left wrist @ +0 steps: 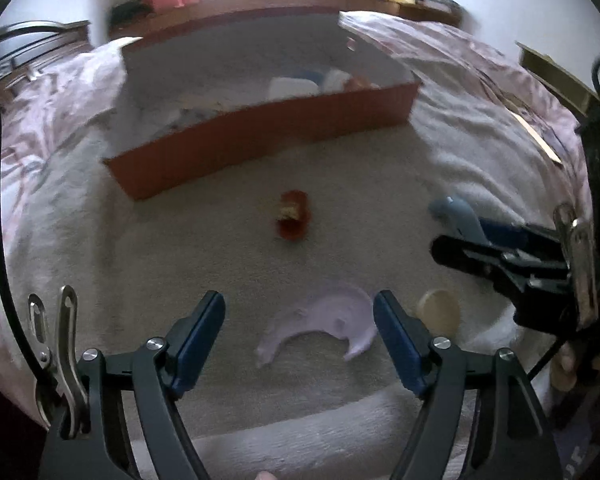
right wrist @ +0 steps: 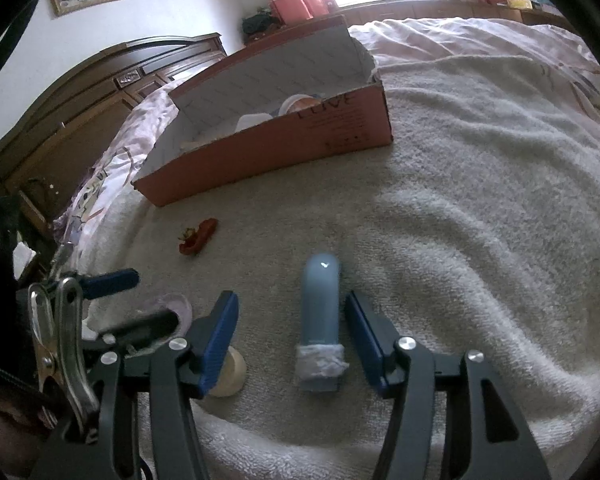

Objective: Organize rigid objects

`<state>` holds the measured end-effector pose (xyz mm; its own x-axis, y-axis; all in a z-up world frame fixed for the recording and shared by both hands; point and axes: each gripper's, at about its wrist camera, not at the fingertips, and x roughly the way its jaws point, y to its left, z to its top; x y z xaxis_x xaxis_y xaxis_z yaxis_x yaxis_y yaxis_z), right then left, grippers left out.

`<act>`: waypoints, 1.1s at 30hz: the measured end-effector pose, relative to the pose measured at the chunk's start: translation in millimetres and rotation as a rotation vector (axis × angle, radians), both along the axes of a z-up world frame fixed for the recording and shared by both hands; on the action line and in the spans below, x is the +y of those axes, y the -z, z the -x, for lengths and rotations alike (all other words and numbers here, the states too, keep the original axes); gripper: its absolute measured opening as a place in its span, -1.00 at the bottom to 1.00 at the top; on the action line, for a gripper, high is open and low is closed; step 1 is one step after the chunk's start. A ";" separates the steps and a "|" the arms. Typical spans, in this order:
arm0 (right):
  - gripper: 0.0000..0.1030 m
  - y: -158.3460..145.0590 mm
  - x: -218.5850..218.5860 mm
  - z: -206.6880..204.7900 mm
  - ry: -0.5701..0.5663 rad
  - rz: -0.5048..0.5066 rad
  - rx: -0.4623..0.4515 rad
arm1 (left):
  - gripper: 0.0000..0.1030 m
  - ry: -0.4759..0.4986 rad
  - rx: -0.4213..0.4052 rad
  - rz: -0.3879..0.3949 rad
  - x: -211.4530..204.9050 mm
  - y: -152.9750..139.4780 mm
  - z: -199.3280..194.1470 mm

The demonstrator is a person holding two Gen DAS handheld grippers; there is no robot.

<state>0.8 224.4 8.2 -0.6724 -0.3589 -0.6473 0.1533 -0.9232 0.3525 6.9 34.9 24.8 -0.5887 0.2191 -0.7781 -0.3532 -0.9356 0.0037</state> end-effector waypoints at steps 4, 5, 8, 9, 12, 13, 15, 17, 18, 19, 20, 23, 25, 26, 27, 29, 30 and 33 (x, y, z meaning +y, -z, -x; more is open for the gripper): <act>0.15 -0.1 -0.5 0.5 0.000 -0.004 0.000 | 0.52 0.001 -0.002 -0.022 -2.0 -3.9 -3.0; 0.15 -0.1 -0.7 0.6 0.000 -0.005 0.000 | 0.52 0.007 -0.010 -0.032 -1.4 -3.2 -4.4; 0.15 -0.2 -0.7 0.5 0.000 -0.004 0.000 | 0.52 0.035 -0.032 -0.039 8.1 2.9 -9.1; 0.15 -0.2 -0.8 0.5 0.000 -0.004 0.000 | 0.52 0.042 -0.035 -0.034 11.3 5.4 -10.3; 0.15 -0.1 -0.7 0.5 0.000 -0.005 0.001 | 0.52 0.045 -0.051 0.015 18.8 16.1 -9.5; 0.15 -0.1 -0.7 0.3 -0.001 -0.005 0.001 | 0.52 0.037 -0.056 0.032 19.9 19.2 -8.2; 0.15 -0.2 -0.8 0.3 -0.001 -0.004 0.002 | 0.52 0.022 -0.062 0.027 17.9 20.5 -6.3; 0.15 -0.3 -0.9 -0.5 0.001 -0.002 0.005 | 0.52 0.015 -0.063 0.016 15.4 20.3 -5.3; 0.15 0.0 -0.9 -1.3 0.003 -0.001 0.007 | 0.52 0.014 -0.064 0.014 15.6 20.3 -5.5; 0.15 0.3 -1.1 -2.7 0.006 -0.001 0.008 | 0.52 0.014 -0.062 0.016 15.9 20.3 -5.8; 0.15 0.4 -1.2 -3.5 0.008 -0.002 0.007 | 0.52 0.014 -0.062 0.017 14.8 20.6 -5.7; 0.15 0.2 0.3 -7.1 0.017 0.003 -0.008 | 0.48 0.015 -0.058 0.020 14.8 20.7 -5.4; 0.15 0.3 1.6 -9.6 0.022 0.007 -0.018 | 0.36 0.011 -0.052 0.008 13.9 20.6 -5.1; 0.15 0.5 1.4 -10.8 0.024 0.006 -0.020 | 0.30 0.005 -0.049 0.000 11.8 20.0 -4.6; 0.15 0.6 1.4 -12.2 0.026 0.003 -0.021 | 0.30 0.005 -0.051 -0.012 9.6 19.5 -5.3; 0.15 1.0 0.1 -14.7 0.029 -0.007 -0.022 | 0.29 0.005 -0.051 -0.027 8.8 18.5 -5.0; 0.15 1.4 -0.5 -16.6 0.031 -0.013 -0.021 | 0.29 0.005 -0.049 -0.027 9.4 18.1 -5.8; 0.15 2.2 -0.7 -19.1 0.037 -0.020 -0.019 | 0.29 0.005 -0.044 -0.028 9.4 17.0 -6.6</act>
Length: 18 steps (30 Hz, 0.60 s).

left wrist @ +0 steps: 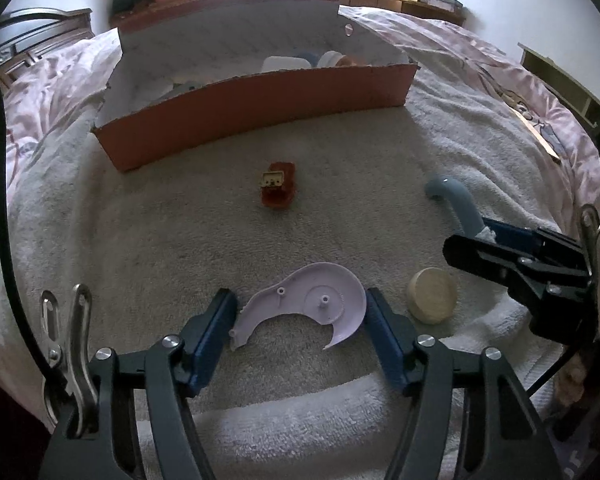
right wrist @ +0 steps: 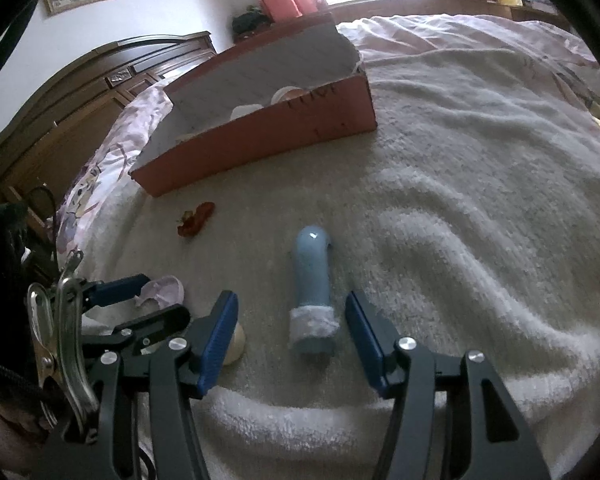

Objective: Organize rigid objects

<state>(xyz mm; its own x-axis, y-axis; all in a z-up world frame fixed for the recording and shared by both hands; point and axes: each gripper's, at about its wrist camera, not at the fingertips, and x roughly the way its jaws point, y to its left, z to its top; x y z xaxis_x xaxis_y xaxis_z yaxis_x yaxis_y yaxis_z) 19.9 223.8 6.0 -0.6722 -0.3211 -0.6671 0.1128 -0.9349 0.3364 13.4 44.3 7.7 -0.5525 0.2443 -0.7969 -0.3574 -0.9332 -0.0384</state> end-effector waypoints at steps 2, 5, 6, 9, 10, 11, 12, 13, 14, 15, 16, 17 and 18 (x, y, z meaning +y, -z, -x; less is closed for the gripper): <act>0.18 0.4 0.2 0.3 -0.002 0.002 0.001 | 0.29 -0.005 0.001 -0.004 0.4 -0.3 1.4; 0.28 1.0 1.3 0.3 -0.013 0.019 0.004 | 0.29 -0.011 0.004 -0.015 -3.9 -2.6 -0.1; 0.28 0.9 0.9 0.6 -0.013 0.014 0.002 | 0.29 -0.015 0.007 -0.016 -4.0 -3.8 0.1; 0.27 -0.3 -5.9 0.7 -0.009 -0.031 0.002 | 0.29 -0.030 0.022 -0.025 -8.2 -8.4 0.0; 0.26 -1.0 -9.0 0.7 -0.008 -0.054 0.001 | 0.29 -0.034 0.024 -0.033 -10.0 -9.9 0.3; 0.10 -1.8 -12.7 0.7 -0.003 -0.084 0.000 | 0.29 -0.038 0.026 -0.039 -11.6 -10.9 0.5; -0.01 -2.5 -16.0 0.4 0.014 -0.124 0.002 | 0.29 -0.042 0.029 -0.043 -13.0 -11.7 0.1; -0.24 -2.8 -17.7 0.1 0.031 -0.154 0.003 | 0.29 -0.045 0.031 -0.046 -14.5 -12.3 -0.3; -0.48 -3.1 -16.4 -0.3 0.046 -0.163 0.005 | 0.29 -0.048 0.032 -0.050 -15.8 -13.0 -0.4; -0.58 -3.6 -13.5 -0.7 0.056 -0.159 0.005 | 0.29 -0.049 0.034 -0.052 -16.7 -13.6 -1.1; -0.61 -3.8 -10.6 -0.9 0.064 -0.152 0.004 | 0.29 -0.051 0.036 -0.056 -17.6 -14.7 -1.2; -0.61 -3.7 -8.1 -1.3 0.067 -0.142 0.004 | 0.29 -0.053 0.039 -0.059 -17.6 -15.8 -1.1; -0.61 -4.0 -6.5 -2.2 0.070 -0.138 0.005 | 0.29 -0.055 0.044 -0.062 -18.4 -17.6 -1.1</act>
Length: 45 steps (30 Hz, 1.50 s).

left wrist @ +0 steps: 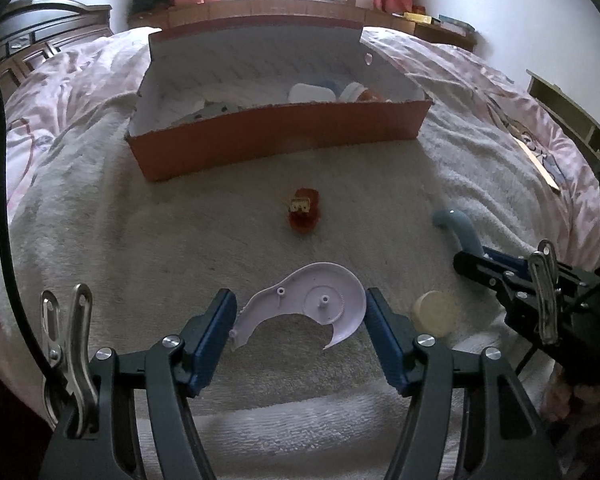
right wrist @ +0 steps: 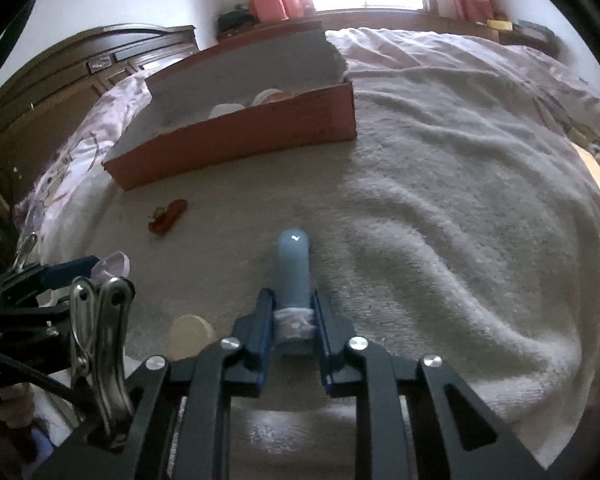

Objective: Organize rigid objects
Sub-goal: 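Carry the lavender part and blue tube into the box and open both grippers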

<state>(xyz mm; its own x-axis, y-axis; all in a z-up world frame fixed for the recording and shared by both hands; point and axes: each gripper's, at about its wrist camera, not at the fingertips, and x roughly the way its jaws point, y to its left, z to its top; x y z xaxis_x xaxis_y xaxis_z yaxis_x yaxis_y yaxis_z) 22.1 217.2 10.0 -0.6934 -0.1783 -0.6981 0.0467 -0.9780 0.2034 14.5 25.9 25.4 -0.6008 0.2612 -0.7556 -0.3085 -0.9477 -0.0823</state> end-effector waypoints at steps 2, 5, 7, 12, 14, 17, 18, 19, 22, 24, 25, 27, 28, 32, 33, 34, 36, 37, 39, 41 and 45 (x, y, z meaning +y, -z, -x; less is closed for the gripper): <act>-0.62 -2.7 -1.0 -1.7 -0.008 -0.009 0.012 | 0.29 -0.003 0.010 -0.004 -1.2 -3.1 -0.4; -0.62 -9.9 -5.3 -3.2 -0.036 -0.016 0.041 | 0.29 -0.012 0.031 -0.022 -4.8 -12.0 -1.2; -0.62 -15.8 -7.8 -4.0 -0.058 -0.020 0.060 | 0.29 -0.020 0.053 -0.028 -7.5 -20.0 -0.8; -0.62 -25.8 -7.9 2.0 -0.088 0.011 0.064 | 0.29 -0.043 0.091 -0.031 -12.7 -35.3 3.8; -0.62 -29.8 -7.1 5.9 -0.092 0.015 0.068 | 0.29 -0.052 0.104 -0.024 -14.9 -40.6 7.4; -0.61 -35.3 -5.9 13.1 -0.094 0.012 0.064 | 0.29 -0.062 0.122 -0.015 -17.1 -47.5 14.7; -0.62 -37.9 -5.2 16.6 -0.094 0.014 0.064 | 0.29 -0.064 0.128 -0.015 -18.0 -49.8 17.4; -0.62 -39.9 -4.5 19.4 -0.093 0.017 0.065 | 0.29 -0.066 0.135 -0.014 -18.7 -52.6 20.4; -0.61 -47.6 -3.6 29.1 -0.094 0.028 0.075 | 0.29 -0.070 0.154 -0.010 -19.6 -59.6 30.0; -0.61 -51.9 -3.7 36.1 -0.098 0.034 0.080 | 0.29 -0.073 0.163 -0.007 -19.8 -62.7 36.5; -0.61 -54.8 -3.8 40.8 -0.100 0.039 0.083 | 0.29 -0.076 0.164 -0.007 -20.1 -64.2 41.7; -0.61 -58.7 -3.1 47.4 -0.103 0.044 0.088 | 0.29 -0.079 0.163 -0.010 -20.4 -65.2 47.7; -0.62 -61.4 -3.3 51.8 -0.104 0.043 0.092 | 0.29 -0.081 0.163 -0.014 -20.8 -66.1 52.0; -0.62 -70.9 -4.8 66.1 -0.106 0.040 0.112 | 0.29 -0.092 0.164 -0.019 -21.9 -69.6 68.3; -0.62 -73.3 -5.0 70.2 -0.106 0.039 0.117 | 0.29 -0.095 0.164 -0.019 -22.1 -70.0 71.4; -0.62 -75.8 -4.9 75.1 -0.106 0.037 0.122 | 0.29 -0.099 0.163 -0.019 -22.8 -71.0 77.6; -0.62 -79.3 -4.4 83.3 -0.104 0.037 0.129 | 0.29 -0.105 0.161 -0.022 -23.9 -71.9 85.7; -0.62 -81.1 -4.2 88.2 -0.104 0.037 0.133 | 0.29 -0.110 0.160 -0.023 -24.5 -72.6 90.6; -0.62 -83.4 -3.2 96.8 -0.103 0.036 0.137 | 0.29 -0.114 0.159 -0.025 -25.4 -73.5 99.0; -0.62 -84.3 -1.9 104.3 -0.102 0.038 0.136 | 0.29 -0.118 0.159 -0.023 -25.3 -74.3 107.3; -0.62 -84.5 0.5 120.6 -0.107 0.042 0.130 | 0.29 -0.118 0.164 -0.015 -24.0 -74.7 121.0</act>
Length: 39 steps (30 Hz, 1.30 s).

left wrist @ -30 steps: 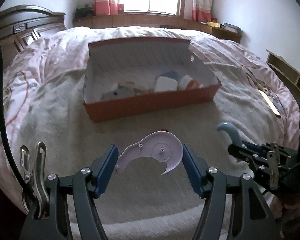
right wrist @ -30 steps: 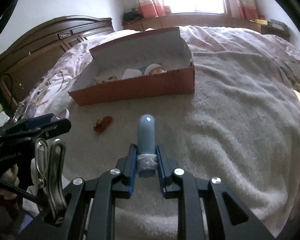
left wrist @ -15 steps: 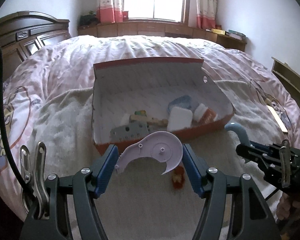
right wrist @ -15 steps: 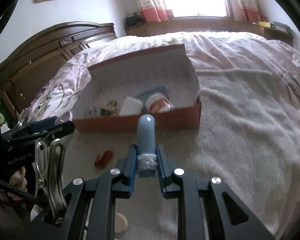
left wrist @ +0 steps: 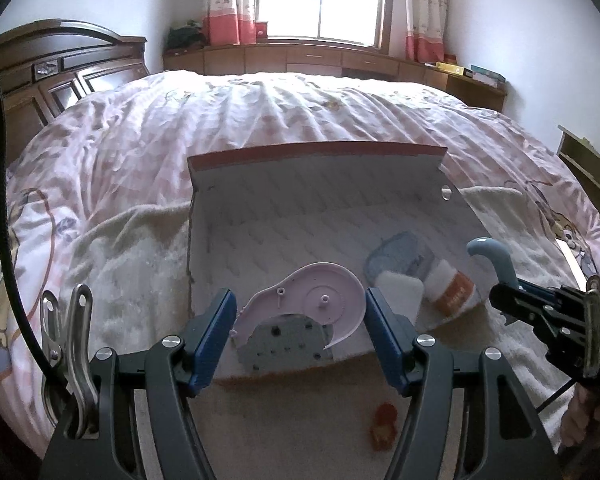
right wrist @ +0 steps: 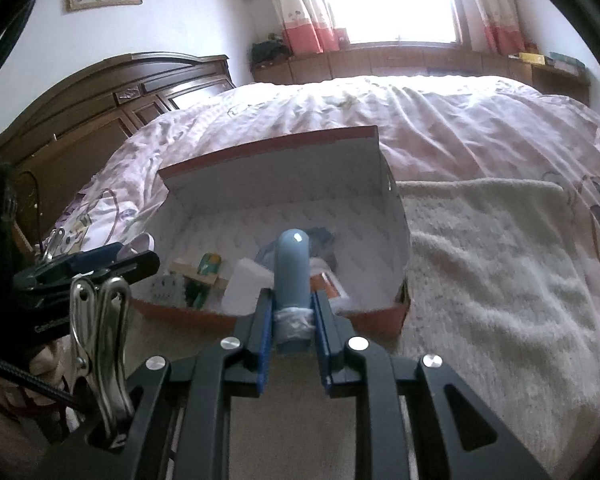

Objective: Organize rigid objects
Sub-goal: 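Carry the lavender part and blue tube into the box and open both grippers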

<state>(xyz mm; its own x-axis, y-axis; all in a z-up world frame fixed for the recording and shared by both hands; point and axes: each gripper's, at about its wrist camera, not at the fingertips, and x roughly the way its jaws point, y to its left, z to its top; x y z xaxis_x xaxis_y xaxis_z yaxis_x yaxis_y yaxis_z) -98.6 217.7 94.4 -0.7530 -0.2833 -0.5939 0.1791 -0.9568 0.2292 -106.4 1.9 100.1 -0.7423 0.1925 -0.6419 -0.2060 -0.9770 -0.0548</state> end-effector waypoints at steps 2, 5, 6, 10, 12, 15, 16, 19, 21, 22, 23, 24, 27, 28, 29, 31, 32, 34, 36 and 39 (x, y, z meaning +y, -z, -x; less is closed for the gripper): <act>-0.62 -0.2 0.5 7.2 -0.005 0.004 0.000 | 0.29 -0.005 0.006 0.008 0.8 0.3 6.7; -0.62 -0.8 -0.5 15.9 -0.005 0.002 0.003 | 0.29 -0.013 0.022 0.031 3.4 1.3 17.1; -0.61 -1.0 -0.6 19.9 -0.006 0.001 0.003 | 0.29 -0.014 0.022 0.032 4.3 1.6 19.5; -0.62 0.0 -1.9 29.3 -0.011 -0.003 0.000 | 0.29 -0.011 0.014 0.033 7.1 6.5 32.1; -0.62 0.5 -2.2 33.4 -0.012 -0.004 -0.001 | 0.29 -0.010 0.013 0.039 8.4 9.6 37.1; -0.61 2.3 -3.3 39.0 -0.008 -0.010 -0.005 | 0.29 -0.008 0.007 0.037 8.7 14.3 44.4; -0.61 3.1 -3.2 40.7 -0.006 -0.012 -0.008 | 0.29 -0.006 0.005 0.036 8.4 15.4 45.9; -0.61 5.4 -2.8 46.4 0.002 -0.018 -0.016 | 0.29 -0.002 -0.002 0.032 8.6 18.5 50.9; -0.61 7.6 -2.1 50.1 0.005 -0.019 -0.023 | 0.29 0.001 -0.006 0.031 8.9 21.0 54.1; -0.61 8.4 -2.3 52.0 0.006 -0.018 -0.026 | 0.29 0.002 -0.009 0.031 9.4 22.1 55.4; -0.61 9.2 -2.2 53.3 0.007 -0.017 -0.027 | 0.29 0.002 -0.011 0.031 9.5 23.5 55.9; -0.61 9.3 -2.5 54.2 0.008 -0.016 -0.027 | 0.29 0.002 -0.016 0.031 9.4 24.7 57.7; -0.61 11.5 -3.3 57.6 0.010 -0.017 -0.029 | 0.29 0.001 -0.034 0.035 9.9 29.0 62.5; -0.60 12.4 -3.4 58.1 0.012 -0.016 -0.029 | 0.29 0.000 -0.039 0.036 10.0 30.3 63.8; -0.60 13.5 -3.1 59.0 0.013 -0.015 -0.032 | 0.29 -0.001 -0.043 0.036 10.0 31.4 64.6; -0.60 14.9 -2.3 60.0 0.016 -0.015 -0.032 | 0.29 -0.002 -0.049 0.035 10.6 33.3 65.7; -0.60 15.3 -1.7 60.3 0.019 -0.016 -0.030 | 0.30 0.000 -0.053 0.034 11.1 34.3 66.1; -0.50 15.5 -1.2 60.2 0.020 -0.019 -0.027 | 0.30 0.000 -0.063 0.034 12.5 36.1 67.3; -0.29 15.1 -0.7 59.6 0.026 -0.020 -0.019 | 0.30 -0.004 -0.080 0.035 14.5 38.4 68.3; -0.03 13.8 0.6 58.1 0.038 -0.023 -0.003 | 0.30 -0.020 -0.088 0.051 16.9 41.4 69.9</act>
